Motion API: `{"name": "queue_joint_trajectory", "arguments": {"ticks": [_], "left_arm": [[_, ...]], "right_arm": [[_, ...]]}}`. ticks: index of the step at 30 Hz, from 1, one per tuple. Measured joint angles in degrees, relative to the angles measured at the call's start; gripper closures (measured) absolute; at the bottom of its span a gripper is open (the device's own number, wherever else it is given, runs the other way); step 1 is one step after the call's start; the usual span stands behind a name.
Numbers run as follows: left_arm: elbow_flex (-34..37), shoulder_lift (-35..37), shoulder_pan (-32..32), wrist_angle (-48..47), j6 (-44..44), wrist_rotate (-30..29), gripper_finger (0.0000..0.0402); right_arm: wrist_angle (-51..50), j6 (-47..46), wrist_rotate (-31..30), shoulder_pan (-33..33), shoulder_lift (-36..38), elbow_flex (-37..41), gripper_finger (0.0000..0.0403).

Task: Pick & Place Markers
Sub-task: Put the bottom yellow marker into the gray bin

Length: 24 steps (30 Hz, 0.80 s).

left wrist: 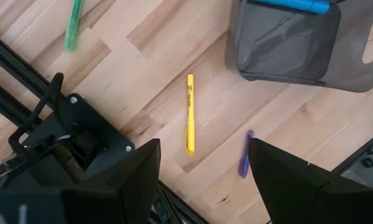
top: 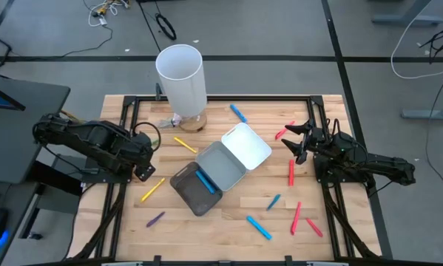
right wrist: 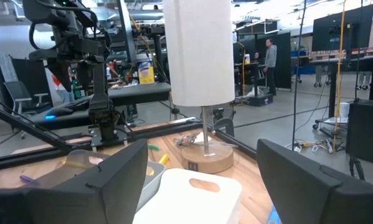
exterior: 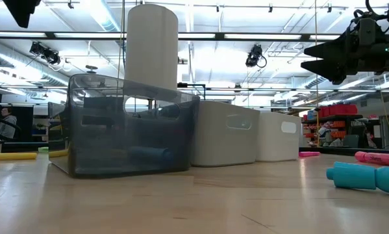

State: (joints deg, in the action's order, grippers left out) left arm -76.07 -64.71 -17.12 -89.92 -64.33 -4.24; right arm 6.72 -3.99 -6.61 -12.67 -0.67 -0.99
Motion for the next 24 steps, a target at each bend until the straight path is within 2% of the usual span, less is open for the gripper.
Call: {"name": "queue_joint_trajectory", "arguments": {"ticks": [6,24], "left_arm": [[1.4,-0.5,0.0,0.5,0.0,-0.3,0.0154],[17.8,-0.5,-1.8,13.0,-4.3,1.5,0.0154]], "right_arm": [[0.0,0.0,0.0,0.0,0.0,0.0,0.0101],[0.0,0.0,0.0,0.0,0.0,0.0,0.0101]]}}
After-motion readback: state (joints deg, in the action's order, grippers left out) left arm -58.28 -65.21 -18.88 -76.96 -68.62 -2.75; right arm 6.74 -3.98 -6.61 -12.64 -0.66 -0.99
